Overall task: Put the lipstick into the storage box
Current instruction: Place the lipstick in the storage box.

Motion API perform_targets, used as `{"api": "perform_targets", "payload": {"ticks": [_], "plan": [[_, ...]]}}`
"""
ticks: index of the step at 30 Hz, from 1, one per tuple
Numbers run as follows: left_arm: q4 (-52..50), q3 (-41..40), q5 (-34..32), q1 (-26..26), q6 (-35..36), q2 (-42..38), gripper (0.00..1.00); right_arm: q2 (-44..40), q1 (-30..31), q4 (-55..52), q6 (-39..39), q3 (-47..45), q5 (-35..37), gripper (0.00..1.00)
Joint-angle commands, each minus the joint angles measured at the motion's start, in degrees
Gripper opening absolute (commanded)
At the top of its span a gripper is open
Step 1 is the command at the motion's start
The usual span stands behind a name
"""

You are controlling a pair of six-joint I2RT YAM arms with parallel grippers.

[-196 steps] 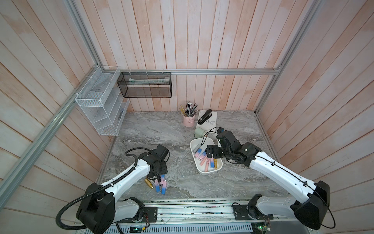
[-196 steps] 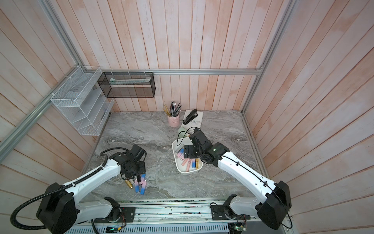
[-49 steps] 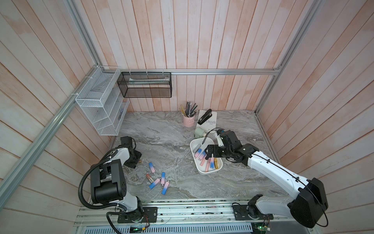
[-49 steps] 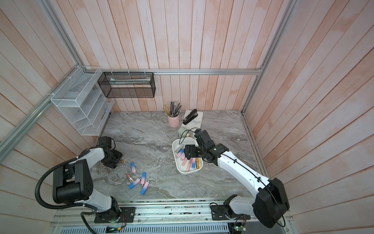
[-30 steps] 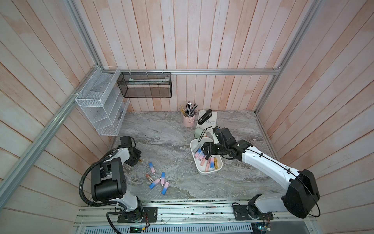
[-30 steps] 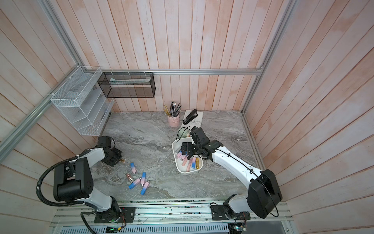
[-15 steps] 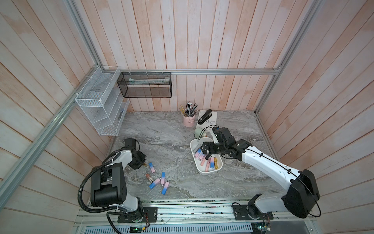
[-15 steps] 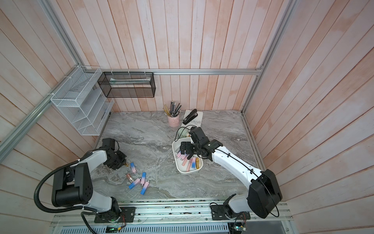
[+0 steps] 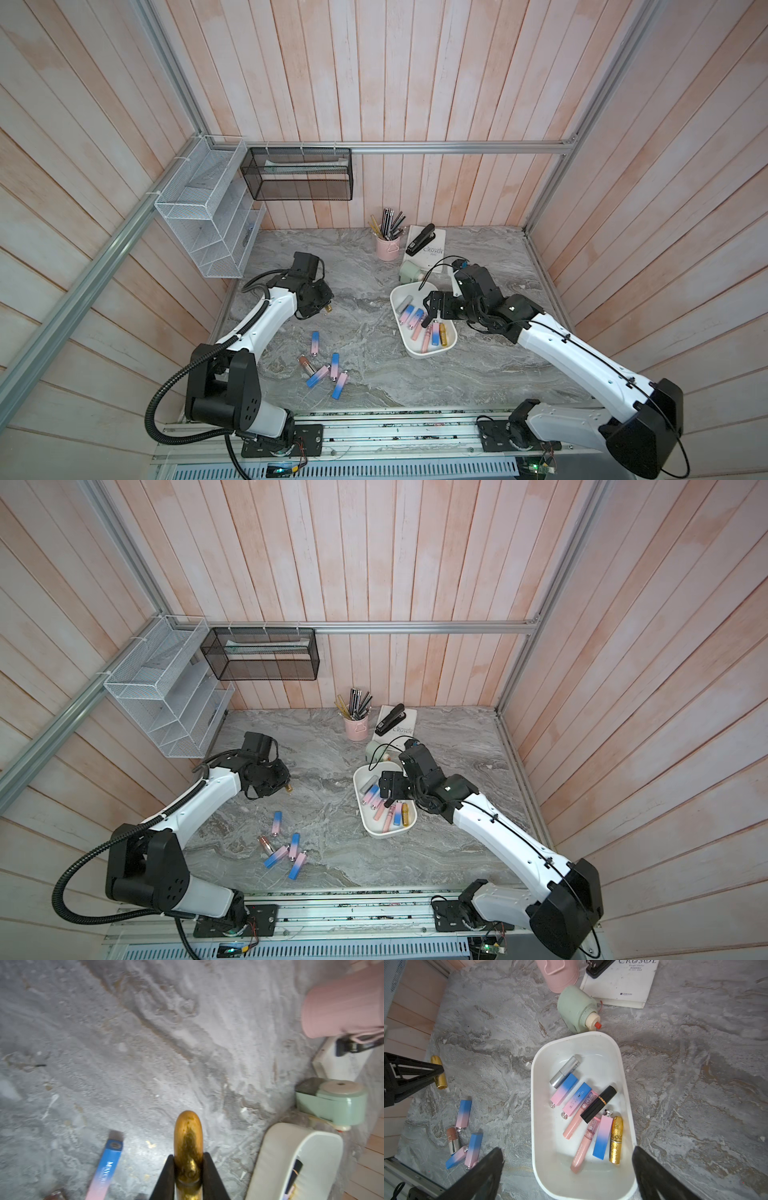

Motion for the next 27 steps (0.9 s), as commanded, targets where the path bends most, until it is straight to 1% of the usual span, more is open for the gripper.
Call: {"api": "perform_targets", "payload": {"ticks": [1, 6, 11, 14, 18, 20, 24, 27], "plan": [[0.7, 4.2, 0.2, -5.3, -2.1, 4.3, 0.19, -3.6, 0.2, -5.4, 2.7, -2.1, 3.6, 0.98], [3.6, 12.1, 1.7, -14.4, -4.3, 13.2, 0.19, -9.9, 0.2, -10.0, 5.4, -3.5, 5.8, 0.98], [3.0, 23.5, 2.5, -22.6, -4.2, 23.6, 0.19, -14.8, 0.2, -14.4, 7.8, -4.1, 7.5, 0.98], [2.4, 28.3, 3.5, -25.1, -4.2, 28.5, 0.19, -17.2, 0.2, -16.7, 9.0, -4.0, 8.1, 0.98], [2.4, 30.8, 4.7, -27.1, -4.1, 31.6, 0.20, -20.1, 0.3, -19.3, 10.7, -3.8, 9.1, 0.98], [2.9, 30.8, 5.1, -27.6, -4.2, 32.0, 0.23, -21.3, 0.2, -20.4, 11.3, -3.9, 9.4, 0.98], [3.1, 30.7, 6.7, -27.9, -4.1, 32.3, 0.40, -23.2, 0.2, -21.5, 12.2, -4.4, 9.7, 0.98], [2.0, 31.4, 6.6, -27.9, -3.1, 31.0, 0.49, -23.2, 0.2, -21.1, 12.0, -4.7, 9.1, 0.98]]}}
